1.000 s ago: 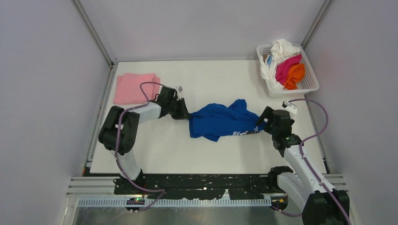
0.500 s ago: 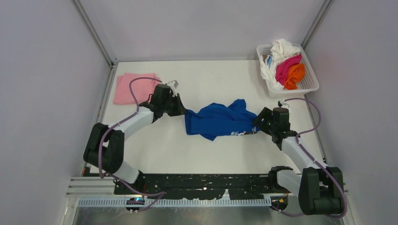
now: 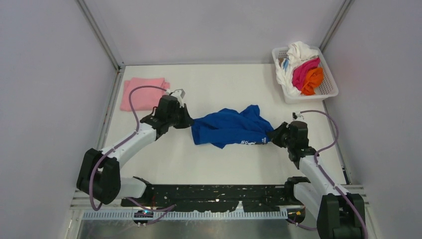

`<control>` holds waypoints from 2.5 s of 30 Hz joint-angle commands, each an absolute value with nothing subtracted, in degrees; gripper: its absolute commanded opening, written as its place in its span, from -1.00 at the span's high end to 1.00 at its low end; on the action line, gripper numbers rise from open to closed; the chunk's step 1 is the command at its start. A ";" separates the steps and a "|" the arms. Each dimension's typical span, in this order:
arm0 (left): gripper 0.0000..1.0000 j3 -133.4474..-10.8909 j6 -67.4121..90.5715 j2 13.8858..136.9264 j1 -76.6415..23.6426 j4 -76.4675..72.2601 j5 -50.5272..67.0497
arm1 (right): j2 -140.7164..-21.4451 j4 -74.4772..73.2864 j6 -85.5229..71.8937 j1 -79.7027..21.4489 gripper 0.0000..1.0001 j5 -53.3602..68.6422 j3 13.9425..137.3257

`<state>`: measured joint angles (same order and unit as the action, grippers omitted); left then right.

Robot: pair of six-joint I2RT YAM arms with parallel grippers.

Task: Fold and stack the t-shirts
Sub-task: Flatten out the tshirt

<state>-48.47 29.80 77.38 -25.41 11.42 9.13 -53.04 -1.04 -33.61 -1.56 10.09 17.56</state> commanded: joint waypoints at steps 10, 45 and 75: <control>1.00 -54.97 25.21 49.26 -26.79 22.12 -3.94 | -29.35 -18.17 -25.11 -2.06 0.90 3.28 41.23; 1.00 -41.77 33.58 37.32 -25.56 20.78 -13.93 | -42.91 -11.31 -27.86 -2.45 0.90 20.23 51.43; -0.99 -46.88 33.21 65.61 -13.43 15.80 7.09 | -84.48 -2.96 -22.58 -13.93 -0.91 -7.08 61.51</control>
<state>-47.51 34.04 71.44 -8.82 15.33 1.19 -99.42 -2.00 -23.38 -14.13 0.49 69.17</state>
